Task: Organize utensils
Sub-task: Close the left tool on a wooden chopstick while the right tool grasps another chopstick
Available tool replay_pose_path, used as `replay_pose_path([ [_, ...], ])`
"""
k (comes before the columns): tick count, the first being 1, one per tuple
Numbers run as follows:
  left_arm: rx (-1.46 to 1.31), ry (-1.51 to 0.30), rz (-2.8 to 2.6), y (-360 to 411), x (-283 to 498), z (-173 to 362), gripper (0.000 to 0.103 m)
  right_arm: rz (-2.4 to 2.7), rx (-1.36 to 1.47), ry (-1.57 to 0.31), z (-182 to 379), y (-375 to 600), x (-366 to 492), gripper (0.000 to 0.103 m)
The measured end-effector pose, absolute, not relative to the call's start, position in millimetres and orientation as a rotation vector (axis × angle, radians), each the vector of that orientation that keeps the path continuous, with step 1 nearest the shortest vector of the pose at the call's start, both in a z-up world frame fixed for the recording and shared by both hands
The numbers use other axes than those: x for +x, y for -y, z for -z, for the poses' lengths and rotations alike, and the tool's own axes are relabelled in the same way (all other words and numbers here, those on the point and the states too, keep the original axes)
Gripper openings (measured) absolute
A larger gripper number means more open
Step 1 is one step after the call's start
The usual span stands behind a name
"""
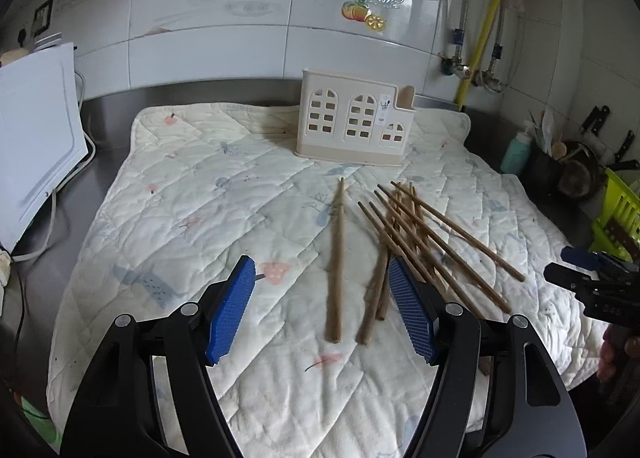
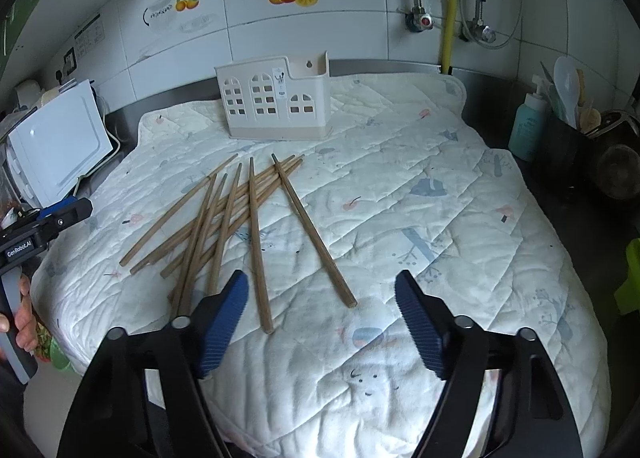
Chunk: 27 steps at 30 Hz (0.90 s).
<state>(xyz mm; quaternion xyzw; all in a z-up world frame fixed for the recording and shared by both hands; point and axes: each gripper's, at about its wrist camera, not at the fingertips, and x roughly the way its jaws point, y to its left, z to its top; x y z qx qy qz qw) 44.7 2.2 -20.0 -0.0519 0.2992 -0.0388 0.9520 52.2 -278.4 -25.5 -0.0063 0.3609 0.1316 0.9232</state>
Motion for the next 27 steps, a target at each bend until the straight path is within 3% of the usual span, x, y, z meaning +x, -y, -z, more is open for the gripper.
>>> replay_pose_path([
  [3, -0.097, -0.619, 0.085, -1, 51, 23, 0.068, -0.282, -0.026, -0.747, 30, 277, 59, 0.06],
  [10, -0.048, -0.664, 0.131, 7, 65, 36, 0.044, -0.3, -0.04, -0.773, 44, 276, 77, 0.043],
  [15, -0.044, -0.692, 0.17, 11, 76, 47, 0.035, -0.301, -0.045, -0.797, 54, 277, 89, 0.026],
  [27, -0.039, -0.776, 0.206, 18, 102, 74, 0.035, -0.304, -0.061, -0.823, 70, 276, 104, 0.008],
])
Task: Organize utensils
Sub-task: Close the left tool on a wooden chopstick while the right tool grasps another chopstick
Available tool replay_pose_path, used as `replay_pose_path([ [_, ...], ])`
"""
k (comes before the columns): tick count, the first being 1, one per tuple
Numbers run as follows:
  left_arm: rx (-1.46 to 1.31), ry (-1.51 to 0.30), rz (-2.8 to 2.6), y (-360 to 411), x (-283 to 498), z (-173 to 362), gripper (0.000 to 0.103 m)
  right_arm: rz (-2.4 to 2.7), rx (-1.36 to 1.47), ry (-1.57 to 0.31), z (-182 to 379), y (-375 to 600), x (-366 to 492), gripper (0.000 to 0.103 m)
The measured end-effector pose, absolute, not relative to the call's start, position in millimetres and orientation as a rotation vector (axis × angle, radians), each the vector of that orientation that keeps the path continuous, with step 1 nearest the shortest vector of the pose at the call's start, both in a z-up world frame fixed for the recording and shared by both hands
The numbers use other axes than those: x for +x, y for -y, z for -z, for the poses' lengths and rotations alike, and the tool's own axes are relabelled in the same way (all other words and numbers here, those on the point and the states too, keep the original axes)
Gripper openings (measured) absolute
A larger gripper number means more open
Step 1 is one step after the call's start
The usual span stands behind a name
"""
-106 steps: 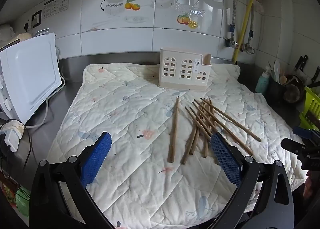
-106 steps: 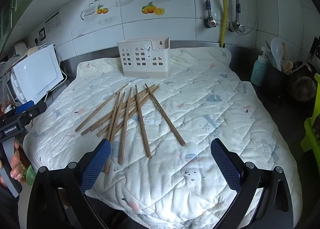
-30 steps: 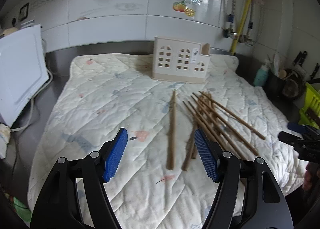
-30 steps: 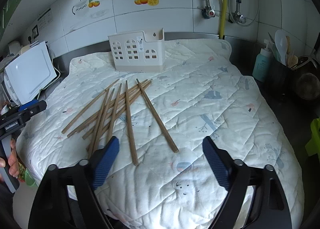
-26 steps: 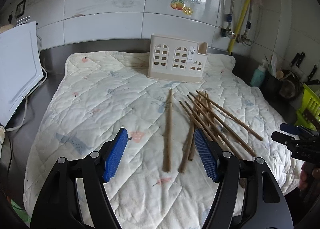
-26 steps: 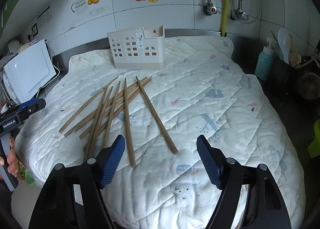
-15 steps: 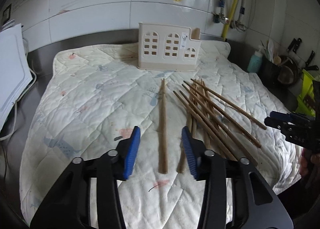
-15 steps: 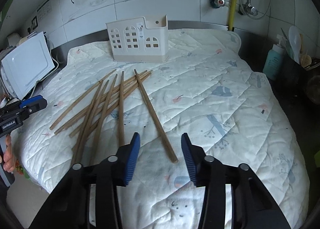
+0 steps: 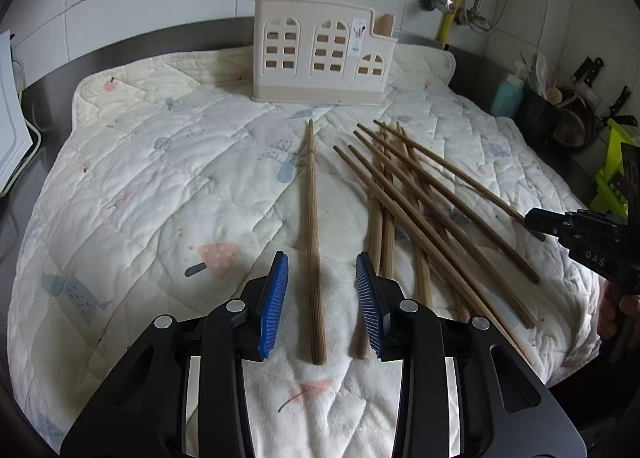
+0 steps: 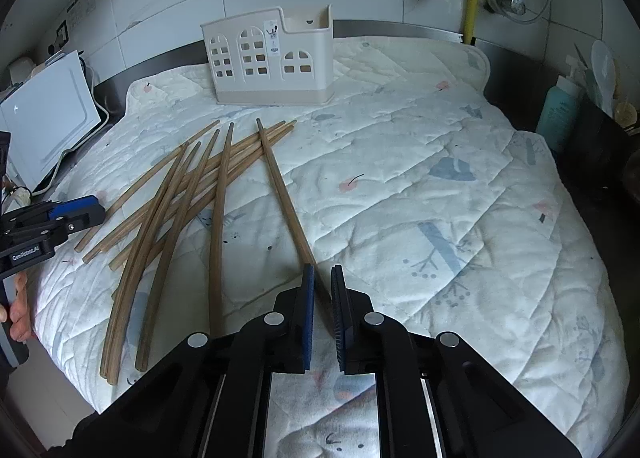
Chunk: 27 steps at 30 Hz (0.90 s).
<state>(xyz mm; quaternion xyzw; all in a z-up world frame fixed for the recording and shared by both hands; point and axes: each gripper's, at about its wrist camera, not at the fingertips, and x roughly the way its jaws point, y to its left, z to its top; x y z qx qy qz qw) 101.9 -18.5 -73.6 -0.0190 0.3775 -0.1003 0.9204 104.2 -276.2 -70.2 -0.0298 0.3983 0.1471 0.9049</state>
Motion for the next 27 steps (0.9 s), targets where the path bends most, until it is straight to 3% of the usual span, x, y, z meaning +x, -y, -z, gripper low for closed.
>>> replay_pose_path([
  [3, -0.027, -0.793, 0.22, 21, 107, 78, 0.025, -0.304, -0.077, -0.816, 72, 274, 105, 0.008],
  [9, -0.032, -0.823, 0.213, 20, 114, 85, 0.018, -0.307, -0.088, -0.814, 73, 272, 108, 0.008],
  [20, -0.014, -0.852, 0.19, 23, 118, 85, 0.017, -0.287, -0.15, -0.802, 79, 263, 108, 0.011],
  [27, -0.038, -0.837, 0.175, 19, 116, 81, 0.006, -0.277, -0.12, -0.779, 69, 265, 102, 0.007],
])
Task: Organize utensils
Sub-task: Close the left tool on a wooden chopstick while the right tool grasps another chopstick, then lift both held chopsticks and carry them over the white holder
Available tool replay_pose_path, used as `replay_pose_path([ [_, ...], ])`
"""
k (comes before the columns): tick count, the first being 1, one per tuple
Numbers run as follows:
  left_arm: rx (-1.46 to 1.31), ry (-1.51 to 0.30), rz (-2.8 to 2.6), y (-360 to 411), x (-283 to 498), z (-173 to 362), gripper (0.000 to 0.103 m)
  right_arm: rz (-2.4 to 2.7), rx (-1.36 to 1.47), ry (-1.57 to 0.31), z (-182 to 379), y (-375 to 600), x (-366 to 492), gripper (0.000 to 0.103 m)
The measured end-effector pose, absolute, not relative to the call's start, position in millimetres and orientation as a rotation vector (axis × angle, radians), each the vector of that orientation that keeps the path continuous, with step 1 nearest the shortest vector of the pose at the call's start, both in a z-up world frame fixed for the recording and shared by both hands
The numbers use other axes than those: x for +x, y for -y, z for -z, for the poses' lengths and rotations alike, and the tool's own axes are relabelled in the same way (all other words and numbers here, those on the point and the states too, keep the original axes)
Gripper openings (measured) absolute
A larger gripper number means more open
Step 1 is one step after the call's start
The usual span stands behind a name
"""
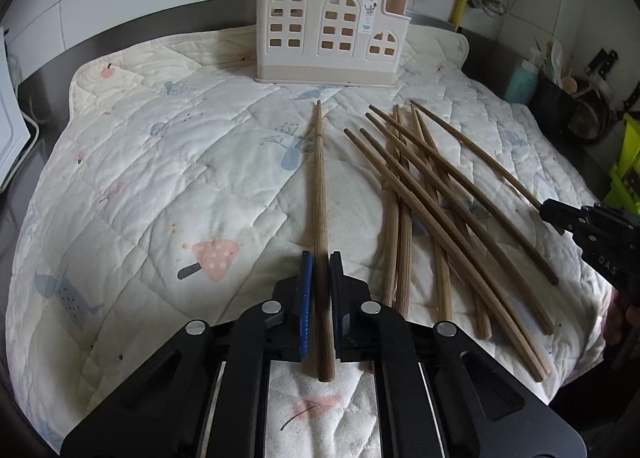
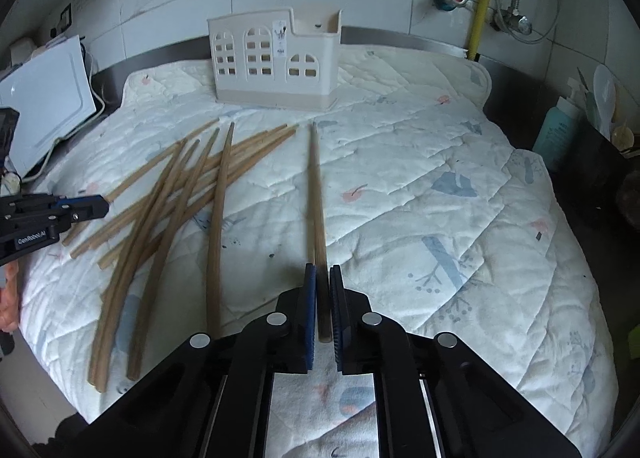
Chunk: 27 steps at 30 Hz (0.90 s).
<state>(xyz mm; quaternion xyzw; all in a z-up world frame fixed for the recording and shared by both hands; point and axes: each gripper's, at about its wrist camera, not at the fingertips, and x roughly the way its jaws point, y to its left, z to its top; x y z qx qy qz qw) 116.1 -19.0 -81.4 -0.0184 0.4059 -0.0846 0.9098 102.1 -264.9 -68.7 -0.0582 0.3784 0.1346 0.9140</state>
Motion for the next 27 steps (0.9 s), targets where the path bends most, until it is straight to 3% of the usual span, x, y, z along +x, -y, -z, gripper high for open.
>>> replay_pose_path([
  [20, -0.053, -0.844, 0.193, 18, 113, 85, 0.007, -0.289, -0.074, -0.635, -1, 270, 84, 0.007],
  [27, -0.081, -0.766, 0.189, 10, 107, 58, 0.005, -0.31, -0.06, -0.596, -36, 277, 92, 0.007],
])
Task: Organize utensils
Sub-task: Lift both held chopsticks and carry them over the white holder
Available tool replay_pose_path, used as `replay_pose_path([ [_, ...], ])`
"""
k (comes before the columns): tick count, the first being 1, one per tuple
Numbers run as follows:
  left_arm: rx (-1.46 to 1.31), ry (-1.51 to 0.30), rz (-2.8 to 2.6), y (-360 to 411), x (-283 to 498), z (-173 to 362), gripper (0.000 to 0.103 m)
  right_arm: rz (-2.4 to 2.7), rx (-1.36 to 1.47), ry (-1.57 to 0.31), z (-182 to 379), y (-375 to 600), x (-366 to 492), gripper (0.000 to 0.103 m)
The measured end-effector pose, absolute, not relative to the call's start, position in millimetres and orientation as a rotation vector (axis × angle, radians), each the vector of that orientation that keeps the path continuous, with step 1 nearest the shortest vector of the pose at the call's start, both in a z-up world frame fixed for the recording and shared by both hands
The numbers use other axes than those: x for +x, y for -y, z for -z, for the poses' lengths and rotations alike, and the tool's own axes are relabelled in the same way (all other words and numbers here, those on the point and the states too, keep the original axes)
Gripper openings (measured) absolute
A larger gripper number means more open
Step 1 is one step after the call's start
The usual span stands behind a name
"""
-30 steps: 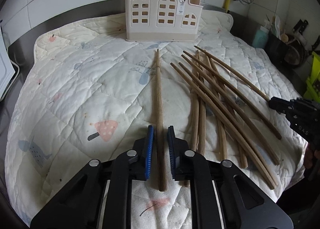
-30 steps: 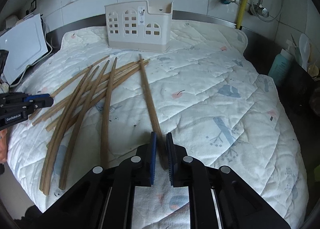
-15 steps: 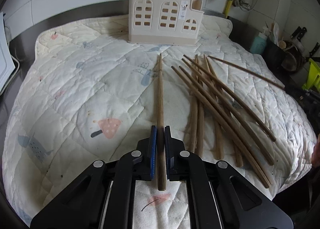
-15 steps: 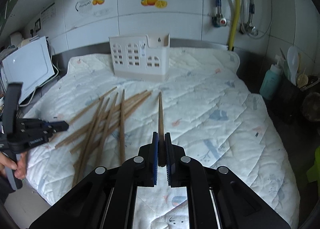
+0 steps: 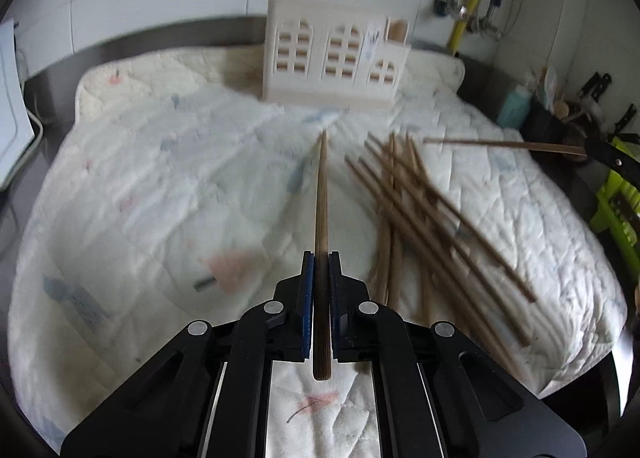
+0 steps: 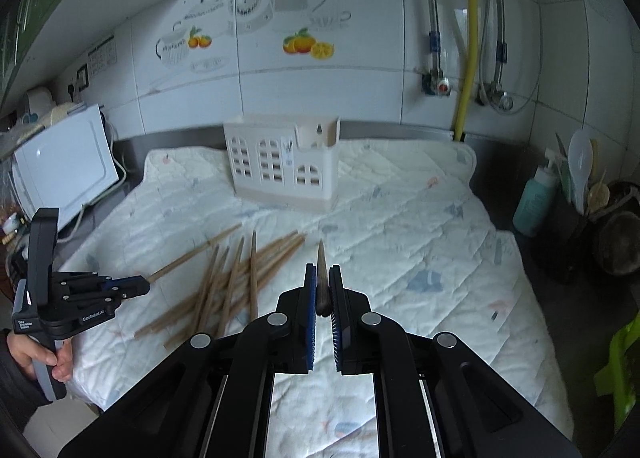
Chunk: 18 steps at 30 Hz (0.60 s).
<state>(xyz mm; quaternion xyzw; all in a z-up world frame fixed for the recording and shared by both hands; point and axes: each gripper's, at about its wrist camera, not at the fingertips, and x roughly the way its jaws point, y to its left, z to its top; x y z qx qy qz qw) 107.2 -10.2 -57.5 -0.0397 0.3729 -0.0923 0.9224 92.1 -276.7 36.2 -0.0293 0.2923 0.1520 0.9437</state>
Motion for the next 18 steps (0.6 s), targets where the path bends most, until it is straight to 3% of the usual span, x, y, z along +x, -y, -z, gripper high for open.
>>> replay_pose_path([
  [18, 0.017, -0.638, 0.211, 7, 143, -27, 0.005, -0.397, -0.051, -0.537, -152, 280, 169, 0.007],
])
